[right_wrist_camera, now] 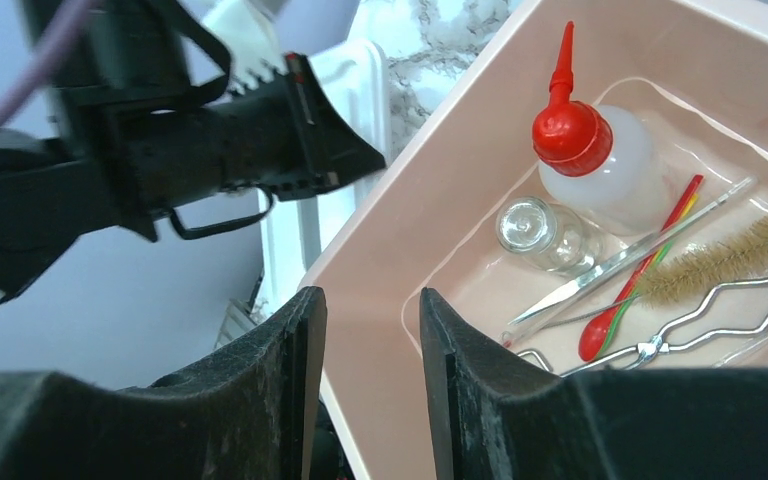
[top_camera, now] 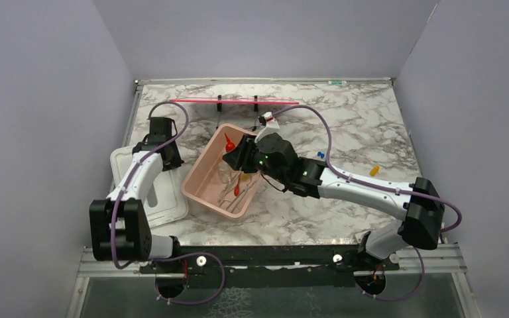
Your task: Organize the chemistry lab equipment
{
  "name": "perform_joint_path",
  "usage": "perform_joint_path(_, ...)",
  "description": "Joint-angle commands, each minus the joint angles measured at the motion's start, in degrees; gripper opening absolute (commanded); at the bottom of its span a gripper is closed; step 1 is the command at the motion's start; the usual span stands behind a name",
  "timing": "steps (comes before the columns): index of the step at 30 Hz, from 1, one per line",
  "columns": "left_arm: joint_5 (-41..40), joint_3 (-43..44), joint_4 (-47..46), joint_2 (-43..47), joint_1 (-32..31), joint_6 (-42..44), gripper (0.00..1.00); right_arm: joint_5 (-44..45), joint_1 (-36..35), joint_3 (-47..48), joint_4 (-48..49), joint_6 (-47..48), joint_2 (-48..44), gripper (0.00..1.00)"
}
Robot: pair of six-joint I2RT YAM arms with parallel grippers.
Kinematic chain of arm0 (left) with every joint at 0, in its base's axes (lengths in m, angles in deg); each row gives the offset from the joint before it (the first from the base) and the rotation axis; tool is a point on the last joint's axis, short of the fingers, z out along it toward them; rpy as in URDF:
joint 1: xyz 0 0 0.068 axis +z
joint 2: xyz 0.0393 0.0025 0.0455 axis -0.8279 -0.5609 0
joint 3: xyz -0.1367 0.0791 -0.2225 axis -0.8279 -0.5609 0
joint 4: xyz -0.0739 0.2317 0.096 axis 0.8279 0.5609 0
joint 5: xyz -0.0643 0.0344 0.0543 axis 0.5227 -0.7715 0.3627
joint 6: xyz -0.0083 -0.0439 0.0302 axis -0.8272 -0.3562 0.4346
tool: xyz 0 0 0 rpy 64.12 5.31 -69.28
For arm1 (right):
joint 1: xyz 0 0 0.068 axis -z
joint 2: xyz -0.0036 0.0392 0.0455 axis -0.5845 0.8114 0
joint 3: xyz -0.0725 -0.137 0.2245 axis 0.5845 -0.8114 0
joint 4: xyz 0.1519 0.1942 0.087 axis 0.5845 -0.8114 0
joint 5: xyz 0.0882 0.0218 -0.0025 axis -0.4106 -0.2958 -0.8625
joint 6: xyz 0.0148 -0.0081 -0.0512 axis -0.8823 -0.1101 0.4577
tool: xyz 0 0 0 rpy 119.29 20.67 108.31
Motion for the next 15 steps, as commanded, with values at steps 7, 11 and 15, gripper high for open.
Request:
perform_joint_path(7, 1.86, 3.42, -0.06, 11.59, 1.08, 6.68, 0.01, -1.27, -0.37, 3.54, -3.3, 0.89, 2.45, 0.43)
perform_joint_path(11, -2.14, 5.74, 2.52, 15.27, 1.08, 7.04, 0.01, -1.62, -0.37, 4.74, -4.19, 1.67, 3.69, 0.43)
perform_joint_path(15, -4.57, 8.66, 5.29, 20.67, 1.08, 7.29, 0.0, -2.3, -0.36, 6.08, -4.3, 2.5, 4.9, 0.43)
